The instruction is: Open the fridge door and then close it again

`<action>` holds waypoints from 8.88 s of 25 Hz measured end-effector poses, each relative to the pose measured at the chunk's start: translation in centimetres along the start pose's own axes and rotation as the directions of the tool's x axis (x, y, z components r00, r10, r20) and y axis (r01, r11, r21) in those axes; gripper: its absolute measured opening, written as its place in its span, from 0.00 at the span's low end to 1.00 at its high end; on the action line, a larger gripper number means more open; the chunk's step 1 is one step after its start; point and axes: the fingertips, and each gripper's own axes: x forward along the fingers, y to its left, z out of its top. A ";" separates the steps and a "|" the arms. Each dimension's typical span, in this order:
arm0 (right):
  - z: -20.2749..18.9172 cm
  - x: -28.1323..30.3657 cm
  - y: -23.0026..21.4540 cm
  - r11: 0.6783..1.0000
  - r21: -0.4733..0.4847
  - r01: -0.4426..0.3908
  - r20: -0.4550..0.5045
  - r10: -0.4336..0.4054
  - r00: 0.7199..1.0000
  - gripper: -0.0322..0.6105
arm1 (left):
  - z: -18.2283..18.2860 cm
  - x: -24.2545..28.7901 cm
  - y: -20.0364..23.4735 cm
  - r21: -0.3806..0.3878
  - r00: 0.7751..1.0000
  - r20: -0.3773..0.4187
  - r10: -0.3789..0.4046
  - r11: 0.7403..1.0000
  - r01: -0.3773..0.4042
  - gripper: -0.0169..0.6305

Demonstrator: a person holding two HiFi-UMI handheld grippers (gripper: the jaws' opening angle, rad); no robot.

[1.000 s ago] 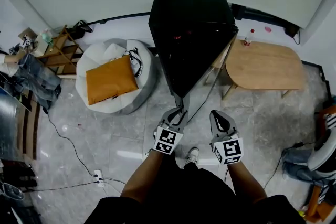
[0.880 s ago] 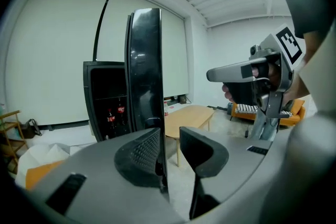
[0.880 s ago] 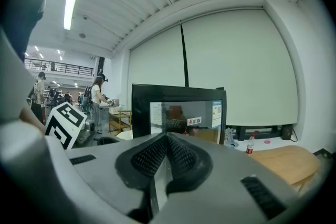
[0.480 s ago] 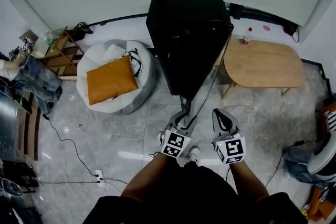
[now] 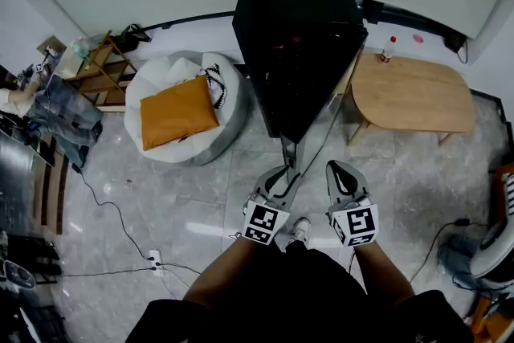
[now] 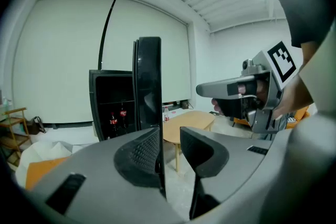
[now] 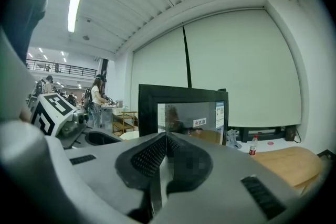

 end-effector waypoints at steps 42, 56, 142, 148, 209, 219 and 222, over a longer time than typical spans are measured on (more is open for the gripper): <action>-0.1 2.3 2.6 0.995 -0.035 -0.097 -0.016 0.097 0.995 0.08 | 6.4 -5.7 6.9 -0.082 0.960 0.149 0.236 0.971 -0.226 0.06; -2.1 5.1 4.3 0.990 -0.042 -0.137 -0.065 0.135 0.989 0.08 | 4.5 -5.7 9.2 -0.120 0.959 0.102 0.264 0.960 -0.252 0.06; 2.7 26.5 8.2 0.989 -0.007 -0.148 -0.068 0.147 0.987 0.08 | 4.4 -1.9 26.8 -0.060 0.965 0.004 0.261 0.964 -0.260 0.06; 3.0 28.4 7.7 0.995 -0.027 -0.101 -0.040 0.099 0.994 0.08 | 4.4 -1.0 27.7 -0.023 0.971 0.004 0.241 0.970 -0.241 0.06; 4.4 38.7 3.7 0.987 -0.087 0.135 -0.053 -0.140 0.989 0.08 | 3.7 -1.4 33.5 -0.065 0.986 0.031 0.164 0.985 -0.162 0.06; 6.0 34.5 5.1 0.993 -0.007 0.119 0.018 -0.118 0.993 0.08 | 4.4 -1.9 33.3 -0.072 0.987 0.064 0.147 0.987 -0.142 0.06; 7.0 30.8 5.8 0.993 0.002 0.115 0.037 -0.115 0.993 0.08 | 5.0 -1.9 32.2 -0.084 0.989 0.085 0.119 0.990 -0.112 0.06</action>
